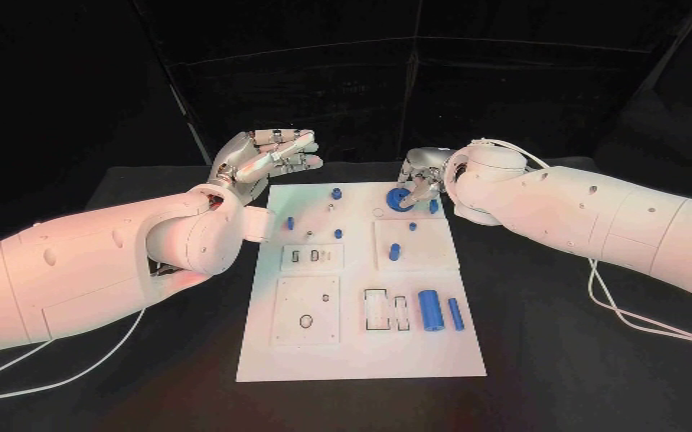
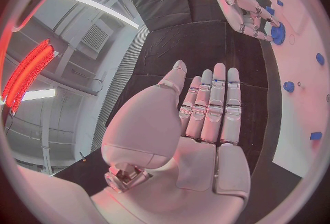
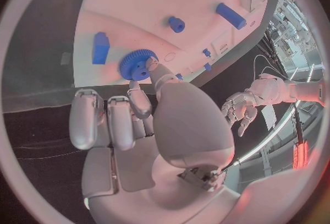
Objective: Assemble the parts on the task board
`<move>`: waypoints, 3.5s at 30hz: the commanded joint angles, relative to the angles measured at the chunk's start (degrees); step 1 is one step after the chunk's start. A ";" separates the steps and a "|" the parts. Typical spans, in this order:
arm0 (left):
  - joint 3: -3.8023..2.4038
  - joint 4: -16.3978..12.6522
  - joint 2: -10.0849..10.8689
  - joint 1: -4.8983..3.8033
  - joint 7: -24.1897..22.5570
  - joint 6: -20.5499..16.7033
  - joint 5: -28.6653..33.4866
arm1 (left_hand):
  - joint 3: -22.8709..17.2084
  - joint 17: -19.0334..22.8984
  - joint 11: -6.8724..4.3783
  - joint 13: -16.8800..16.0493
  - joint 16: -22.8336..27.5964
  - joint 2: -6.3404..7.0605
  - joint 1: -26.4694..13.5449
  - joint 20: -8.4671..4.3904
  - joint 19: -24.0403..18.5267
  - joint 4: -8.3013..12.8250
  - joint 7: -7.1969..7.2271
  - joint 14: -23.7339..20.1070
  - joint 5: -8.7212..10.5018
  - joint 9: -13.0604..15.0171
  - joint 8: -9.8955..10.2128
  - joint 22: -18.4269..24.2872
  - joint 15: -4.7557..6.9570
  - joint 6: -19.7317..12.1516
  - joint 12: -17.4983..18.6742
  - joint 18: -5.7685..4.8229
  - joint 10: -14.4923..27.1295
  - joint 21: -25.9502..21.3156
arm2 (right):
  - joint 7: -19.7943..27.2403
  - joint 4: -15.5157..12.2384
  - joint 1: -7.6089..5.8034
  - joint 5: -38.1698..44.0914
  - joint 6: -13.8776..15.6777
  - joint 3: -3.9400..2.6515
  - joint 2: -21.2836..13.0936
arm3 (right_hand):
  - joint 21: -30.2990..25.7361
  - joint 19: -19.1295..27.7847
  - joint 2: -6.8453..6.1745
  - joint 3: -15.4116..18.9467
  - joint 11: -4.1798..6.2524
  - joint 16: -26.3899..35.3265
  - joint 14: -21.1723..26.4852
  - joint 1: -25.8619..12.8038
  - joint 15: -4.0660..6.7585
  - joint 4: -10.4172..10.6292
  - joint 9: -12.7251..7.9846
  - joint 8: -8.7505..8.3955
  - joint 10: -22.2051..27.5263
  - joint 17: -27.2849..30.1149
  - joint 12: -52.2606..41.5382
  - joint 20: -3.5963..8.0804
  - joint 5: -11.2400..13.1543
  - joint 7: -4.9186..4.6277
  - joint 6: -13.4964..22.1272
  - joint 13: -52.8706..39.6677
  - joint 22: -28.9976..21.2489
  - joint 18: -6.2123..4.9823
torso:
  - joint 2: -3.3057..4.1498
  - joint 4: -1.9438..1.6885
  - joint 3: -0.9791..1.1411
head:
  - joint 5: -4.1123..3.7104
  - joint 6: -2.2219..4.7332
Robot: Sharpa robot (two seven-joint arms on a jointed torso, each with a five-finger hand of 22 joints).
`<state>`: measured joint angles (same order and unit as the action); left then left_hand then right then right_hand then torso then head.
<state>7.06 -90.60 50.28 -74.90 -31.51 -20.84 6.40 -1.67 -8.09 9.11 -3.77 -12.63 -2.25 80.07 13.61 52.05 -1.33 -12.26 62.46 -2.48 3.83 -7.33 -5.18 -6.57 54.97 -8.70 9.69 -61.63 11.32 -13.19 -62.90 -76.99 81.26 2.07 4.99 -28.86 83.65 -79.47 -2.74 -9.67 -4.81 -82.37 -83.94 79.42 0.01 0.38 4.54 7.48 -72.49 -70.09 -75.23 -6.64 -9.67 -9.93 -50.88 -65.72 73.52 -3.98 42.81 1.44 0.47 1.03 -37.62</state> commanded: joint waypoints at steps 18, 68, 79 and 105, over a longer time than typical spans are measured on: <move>-0.05 -0.41 0.37 -0.07 -0.12 0.41 -0.03 | -0.14 -0.08 0.03 0.07 0.22 -0.12 0.20 -0.06 0.36 0.32 -0.26 0.03 -0.22 -0.08 0.33 0.08 -0.31 0.31 0.27 0.82 -0.27 -0.25 | -0.97 -4.04 0.28 2.24 9.08 0.14 -1.19 | 0.61 -0.51 1.31 -2.94 0.64 -0.29 -2.55 -1.85 0.12 0.10 0.30 1.73 -0.86 -0.24 -0.33 0.34 -4.47 0.75 -3.84 -0.79 0.68 0.60 | -0.01 0.04 -0.01 | 0.21 0.03; -0.06 0.14 0.10 -0.12 -0.40 0.08 -0.03 | -0.20 -0.11 0.04 0.07 0.33 -0.15 0.30 -0.06 0.40 0.44 -0.28 0.06 -0.22 -0.08 0.44 0.14 -0.31 0.33 0.44 0.83 -0.31 -0.34 | -0.79 -0.66 3.35 8.02 11.37 0.09 12.01 | 0.78 -0.71 0.13 -3.95 0.81 -0.35 -2.60 -2.71 0.34 -0.19 -0.04 1.20 -0.87 -0.46 -0.04 0.63 -3.93 0.88 -3.90 -0.75 1.08 0.68 | 0.05 0.01 0.09 | 2.21 -0.31; -0.07 0.15 0.08 -0.12 -0.41 0.13 -0.03 | -0.20 -0.11 0.05 0.07 0.35 -0.13 0.30 -0.05 0.41 0.46 -0.31 0.06 -0.22 -0.08 0.47 0.15 -0.31 0.32 0.48 0.83 -0.30 -0.35 | -0.99 0.76 3.43 8.04 11.22 0.08 13.07 | 0.71 -0.51 -0.85 -4.28 -0.13 -0.37 -2.60 -3.85 -0.43 -0.27 -0.77 -1.65 0.56 -0.66 1.29 0.00 0.02 -0.15 -0.16 0.73 0.94 0.66 | 0.03 -0.01 0.08 | 2.34 -0.51; -0.07 0.24 0.45 -0.14 -0.29 0.16 -0.04 | -0.20 -0.11 0.05 0.07 0.35 -0.13 0.30 -0.05 0.41 0.46 -0.31 0.06 -0.22 -0.08 0.47 0.15 -0.31 0.32 0.48 0.83 -0.30 -0.35 | 1.19 -2.07 3.38 3.32 16.15 0.05 9.03 | 1.00 -0.85 0.03 0.77 -0.81 -1.65 -3.09 -12.25 -1.15 6.98 -0.47 -3.36 0.21 -3.78 0.43 -0.82 -1.32 -0.65 0.52 -0.52 1.65 0.77 | -0.26 0.42 0.20 | 2.53 -0.26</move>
<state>7.05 -90.39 50.59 -74.94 -31.44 -20.92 6.42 -1.83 -8.15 9.11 -3.77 -12.63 -2.25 80.07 13.61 52.05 -1.18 -12.38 62.46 -2.48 3.84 -7.12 -5.08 -6.57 55.08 -8.41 9.69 -61.63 11.32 -13.94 -64.17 -73.44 86.64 12.60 5.11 -19.01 84.32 -80.28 -2.69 -8.78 -5.62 -83.86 -83.94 66.78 -0.82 7.48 4.03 4.28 -71.72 -73.80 -74.54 -7.08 -10.81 -10.61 -50.08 -66.15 74.95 -4.00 42.70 1.63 0.63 3.47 -37.95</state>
